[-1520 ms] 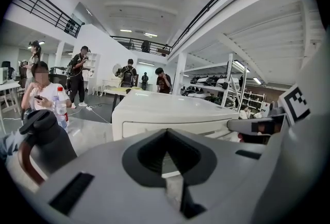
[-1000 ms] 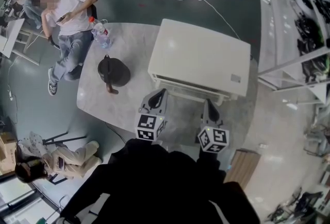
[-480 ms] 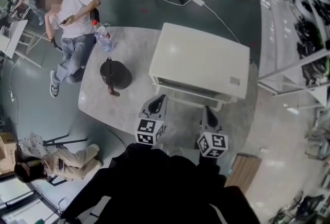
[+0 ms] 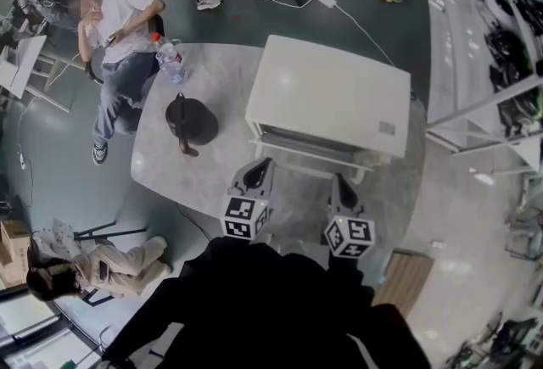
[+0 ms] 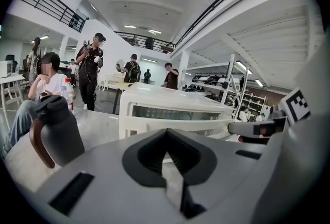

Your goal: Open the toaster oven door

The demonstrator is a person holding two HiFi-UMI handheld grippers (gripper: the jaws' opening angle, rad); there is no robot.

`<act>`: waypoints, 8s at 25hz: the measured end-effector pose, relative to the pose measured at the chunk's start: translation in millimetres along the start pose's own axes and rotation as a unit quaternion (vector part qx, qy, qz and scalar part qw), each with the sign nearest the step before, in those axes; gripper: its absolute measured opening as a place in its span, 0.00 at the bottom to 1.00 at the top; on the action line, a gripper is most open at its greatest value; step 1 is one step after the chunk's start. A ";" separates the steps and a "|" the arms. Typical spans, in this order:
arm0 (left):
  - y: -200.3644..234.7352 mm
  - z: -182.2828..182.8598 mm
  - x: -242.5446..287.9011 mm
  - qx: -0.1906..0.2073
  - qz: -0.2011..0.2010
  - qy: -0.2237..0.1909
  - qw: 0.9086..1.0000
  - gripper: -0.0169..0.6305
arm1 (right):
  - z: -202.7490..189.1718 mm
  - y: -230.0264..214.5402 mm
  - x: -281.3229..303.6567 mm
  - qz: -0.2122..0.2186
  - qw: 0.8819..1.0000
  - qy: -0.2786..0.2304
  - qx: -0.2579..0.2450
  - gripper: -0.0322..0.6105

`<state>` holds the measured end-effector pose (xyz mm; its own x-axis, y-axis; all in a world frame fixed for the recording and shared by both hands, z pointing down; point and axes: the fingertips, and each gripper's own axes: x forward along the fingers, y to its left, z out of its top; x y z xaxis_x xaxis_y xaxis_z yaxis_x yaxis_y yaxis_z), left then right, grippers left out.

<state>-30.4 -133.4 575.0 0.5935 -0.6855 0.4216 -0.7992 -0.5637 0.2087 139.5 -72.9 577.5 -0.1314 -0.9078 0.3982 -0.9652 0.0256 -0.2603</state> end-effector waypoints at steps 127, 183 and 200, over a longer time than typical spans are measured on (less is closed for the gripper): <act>-10.7 -142.6 -42.0 -0.074 -0.030 0.180 0.981 0.03 | -144.9 -4.6 -33.0 0.005 0.986 0.167 0.012 0.05; -8.1 -187.6 -39.4 -0.088 -0.023 0.236 0.968 0.03 | -191.4 -6.6 -36.9 -0.023 0.982 0.184 0.037 0.05; -9.1 -206.2 -33.6 -0.091 -0.021 0.257 0.962 0.03 | -210.9 -10.9 -35.1 -0.024 0.975 0.218 0.044 0.05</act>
<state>-62.6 -10.3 741.0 0.5371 -0.3189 0.7809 -0.8070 -0.4638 0.3657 107.0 46.9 751.9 -0.1890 -0.6417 0.7433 -0.9520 -0.0656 -0.2988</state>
